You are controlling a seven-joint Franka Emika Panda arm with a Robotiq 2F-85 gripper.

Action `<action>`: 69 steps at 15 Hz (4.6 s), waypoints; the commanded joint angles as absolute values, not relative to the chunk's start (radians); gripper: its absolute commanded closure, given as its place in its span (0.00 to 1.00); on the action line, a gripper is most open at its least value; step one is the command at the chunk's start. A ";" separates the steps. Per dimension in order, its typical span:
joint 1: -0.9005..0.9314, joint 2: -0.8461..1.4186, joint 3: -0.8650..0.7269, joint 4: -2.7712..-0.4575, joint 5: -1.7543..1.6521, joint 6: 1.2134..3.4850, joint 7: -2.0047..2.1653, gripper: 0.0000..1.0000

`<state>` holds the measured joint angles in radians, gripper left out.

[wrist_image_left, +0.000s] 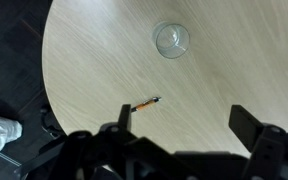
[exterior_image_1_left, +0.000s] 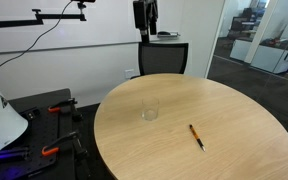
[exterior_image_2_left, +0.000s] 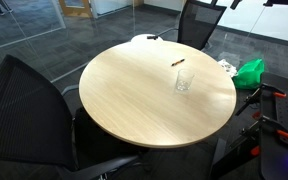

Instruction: Pick up the pen from the table and put it in the glass cup.

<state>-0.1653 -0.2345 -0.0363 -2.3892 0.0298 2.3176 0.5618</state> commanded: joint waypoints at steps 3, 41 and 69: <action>-0.160 -0.198 -0.041 -2.364 0.031 2.318 0.577 0.00; -0.199 0.592 -0.145 -1.950 0.247 2.622 1.391 0.00; -0.174 0.987 -0.235 -1.527 0.238 2.475 1.432 0.00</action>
